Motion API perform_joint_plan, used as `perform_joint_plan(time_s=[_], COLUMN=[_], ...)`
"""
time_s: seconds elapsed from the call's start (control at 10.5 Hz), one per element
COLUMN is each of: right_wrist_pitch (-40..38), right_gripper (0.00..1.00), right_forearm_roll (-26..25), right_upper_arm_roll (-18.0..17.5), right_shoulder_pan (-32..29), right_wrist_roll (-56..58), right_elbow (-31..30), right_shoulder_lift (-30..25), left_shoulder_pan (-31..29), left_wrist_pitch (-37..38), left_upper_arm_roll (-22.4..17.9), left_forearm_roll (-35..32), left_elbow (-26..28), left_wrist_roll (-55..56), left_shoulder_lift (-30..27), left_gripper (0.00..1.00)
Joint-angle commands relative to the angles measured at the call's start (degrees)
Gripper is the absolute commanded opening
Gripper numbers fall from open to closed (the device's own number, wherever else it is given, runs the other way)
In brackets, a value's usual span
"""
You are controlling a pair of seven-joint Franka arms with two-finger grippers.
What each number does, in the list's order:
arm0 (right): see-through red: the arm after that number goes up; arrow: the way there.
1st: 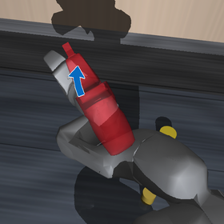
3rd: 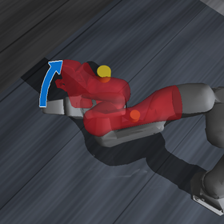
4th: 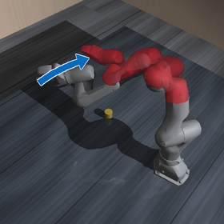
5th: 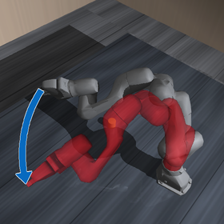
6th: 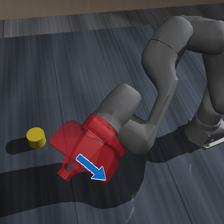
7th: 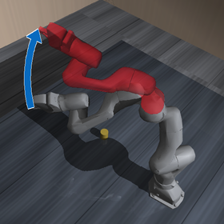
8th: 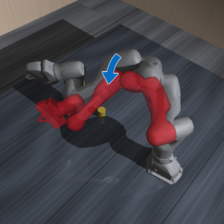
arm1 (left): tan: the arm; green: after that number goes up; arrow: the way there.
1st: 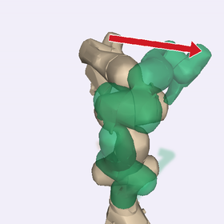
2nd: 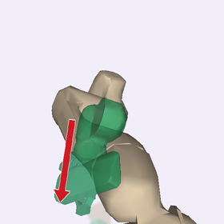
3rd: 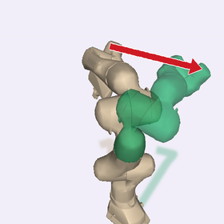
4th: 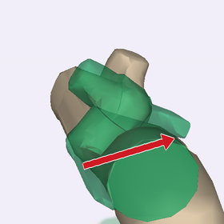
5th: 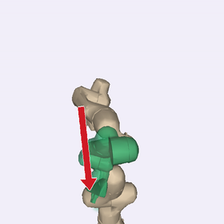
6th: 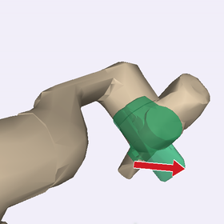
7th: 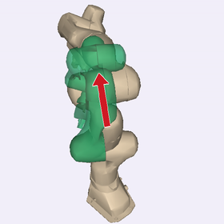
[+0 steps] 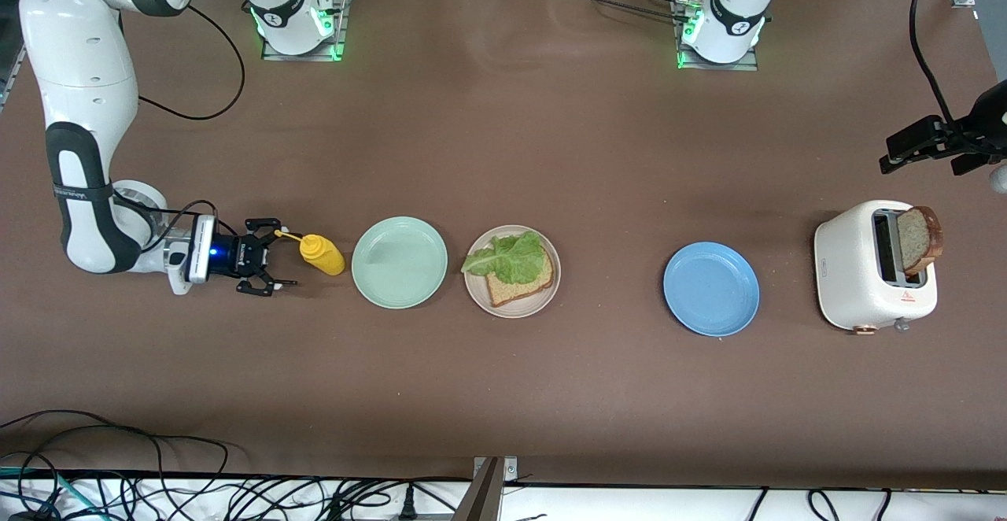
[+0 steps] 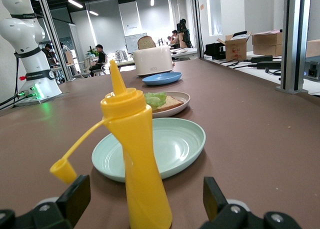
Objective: Make sandwich on beige plate with both arms
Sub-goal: 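Lower the mustard bottle onto the table and open the right gripper, then withdraw the right gripper while the left gripper lowers to the toaster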
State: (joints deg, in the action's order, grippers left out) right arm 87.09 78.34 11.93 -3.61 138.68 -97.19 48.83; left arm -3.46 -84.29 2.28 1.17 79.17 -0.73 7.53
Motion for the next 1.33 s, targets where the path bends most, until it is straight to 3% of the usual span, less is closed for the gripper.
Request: perform_joint_plan(time_s=[0.0, 0.48, 0.95, 1.24], right_wrist_pitch=[-0.9, -1.0, -1.0, -1.0], right_gripper=[1.0, 1.0, 1.0, 1.0], right_forearm_roll=[-3.4, -11.2, -20.8, -28.5], right_upper_arm_roll=[0.6, 2.7, 2.5, 2.1], right_shoulder_pan=[-1.0, -1.9, -1.4, 0.8], right_wrist_roll=[-0.8, -17.7, -43.9, -61.4], right_elbow=[2.8, 12.2, 23.2, 27.9], right_shoulder_lift=[0.0, -0.4, -1.9, -4.3], left_shoulder_pan=[0.0, 0.2, -0.4, -0.7], left_wrist_pitch=[0.1, 0.1, -0.2, -1.1], left_upper_arm_roll=[0.9, 2.6, 1.9, 1.8], left_forearm_roll=[-0.9, -1.3, -1.8, -5.6], left_elbow=[-1.5, -1.6, -1.5, -1.2], left_wrist_roll=[0.3, 0.8, 0.2, 0.1], left_shoulder_lift=[0.3, 0.4, 0.7, 0.9], left_gripper=[1.0, 1.0, 1.0, 1.0])
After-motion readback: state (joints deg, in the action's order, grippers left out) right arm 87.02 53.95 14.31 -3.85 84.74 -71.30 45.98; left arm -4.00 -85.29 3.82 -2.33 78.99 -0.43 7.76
